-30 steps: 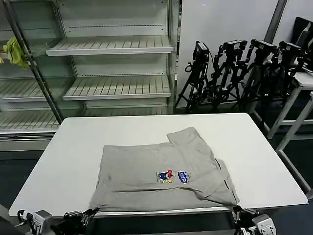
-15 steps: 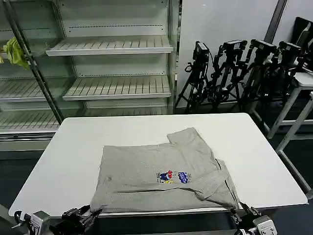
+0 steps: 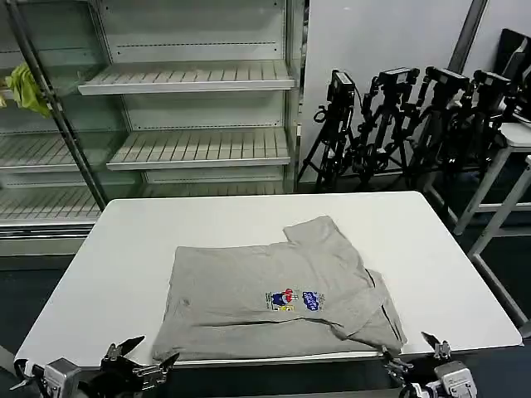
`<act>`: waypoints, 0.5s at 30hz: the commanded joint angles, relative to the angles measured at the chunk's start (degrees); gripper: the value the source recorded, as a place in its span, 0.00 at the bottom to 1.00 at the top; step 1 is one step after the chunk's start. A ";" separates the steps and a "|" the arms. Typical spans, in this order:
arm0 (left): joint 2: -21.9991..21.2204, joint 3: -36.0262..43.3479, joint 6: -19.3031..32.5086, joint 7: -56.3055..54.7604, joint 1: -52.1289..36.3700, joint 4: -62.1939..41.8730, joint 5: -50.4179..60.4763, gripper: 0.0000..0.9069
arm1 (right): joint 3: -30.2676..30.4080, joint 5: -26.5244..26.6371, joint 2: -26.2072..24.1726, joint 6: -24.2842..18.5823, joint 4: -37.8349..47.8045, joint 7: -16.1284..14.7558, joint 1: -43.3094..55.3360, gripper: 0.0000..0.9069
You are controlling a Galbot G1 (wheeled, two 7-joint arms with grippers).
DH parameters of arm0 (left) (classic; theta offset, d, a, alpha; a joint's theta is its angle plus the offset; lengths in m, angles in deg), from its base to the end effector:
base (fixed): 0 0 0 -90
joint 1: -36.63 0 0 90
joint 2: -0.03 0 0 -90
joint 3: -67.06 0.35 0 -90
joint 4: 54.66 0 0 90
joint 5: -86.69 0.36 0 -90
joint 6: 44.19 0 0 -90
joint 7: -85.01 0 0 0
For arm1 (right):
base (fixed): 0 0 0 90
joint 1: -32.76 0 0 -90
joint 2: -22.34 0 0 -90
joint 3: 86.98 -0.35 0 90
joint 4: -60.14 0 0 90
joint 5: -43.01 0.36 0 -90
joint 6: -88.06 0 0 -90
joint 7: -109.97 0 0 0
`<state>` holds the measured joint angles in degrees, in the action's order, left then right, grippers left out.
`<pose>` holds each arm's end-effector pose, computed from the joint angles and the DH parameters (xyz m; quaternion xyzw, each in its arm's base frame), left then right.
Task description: Fold and organize the clothes.
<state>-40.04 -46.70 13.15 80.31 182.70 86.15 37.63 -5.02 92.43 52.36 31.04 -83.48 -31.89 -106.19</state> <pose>0.1365 0.1133 -0.1591 -0.1756 -0.9290 -0.0659 0.3191 0.1357 -0.0670 -0.1622 0.0401 -0.9356 0.1752 0.3038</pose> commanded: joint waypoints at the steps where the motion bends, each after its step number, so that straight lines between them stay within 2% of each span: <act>1: -0.86 -3.26 1.32 -0.30 -3.61 3.32 0.81 1.00 | -2.07 -0.70 1.07 -0.11 -1.08 -0.07 5.73 1.00; 4: -0.49 -2.89 2.22 0.87 -10.17 0.97 0.82 1.00 | -3.32 -5.90 2.01 -4.32 1.45 -6.43 11.47 1.00; 5: -0.21 -2.92 3.17 1.88 -12.57 -0.51 1.14 1.00 | -2.81 -7.21 2.49 -6.19 3.10 -10.00 14.19 1.00; 7: 0.22 -2.88 3.65 2.80 -15.26 -2.66 0.87 1.00 | -1.87 -7.56 3.01 -7.51 4.96 -12.01 16.81 1.00; 9: 0.59 -2.19 4.45 4.07 -20.05 -5.22 0.92 1.00 | 2.82 -8.96 4.70 -10.62 10.91 -17.09 25.67 1.00; 11: 1.00 -0.75 4.68 4.48 -23.08 -7.37 -0.06 1.00 | 6.09 -8.78 5.82 -12.11 15.21 -19.89 33.02 1.00; 12: 1.37 0.13 4.90 4.61 -24.26 -8.58 -0.45 1.00 | 7.74 -8.74 6.22 -12.38 18.34 -22.49 36.16 1.00; 13: 1.83 0.86 5.15 5.16 -25.21 -10.02 -0.95 1.00 | 8.29 -8.73 6.26 -12.72 19.40 -23.38 36.76 1.00; 14: 2.27 1.51 5.43 5.87 -25.86 -11.29 -1.10 1.00 | 10.26 -8.39 6.55 -13.65 22.97 -26.21 40.81 1.00; 15: 2.74 2.25 5.61 6.34 -26.93 -12.97 -1.03 1.00 | 11.66 -6.77 6.75 -13.52 25.62 -27.78 43.57 1.00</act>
<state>-38.97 -47.55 16.68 83.27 169.43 82.73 37.63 -0.73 86.87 56.92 22.96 -72.13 -46.58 -83.29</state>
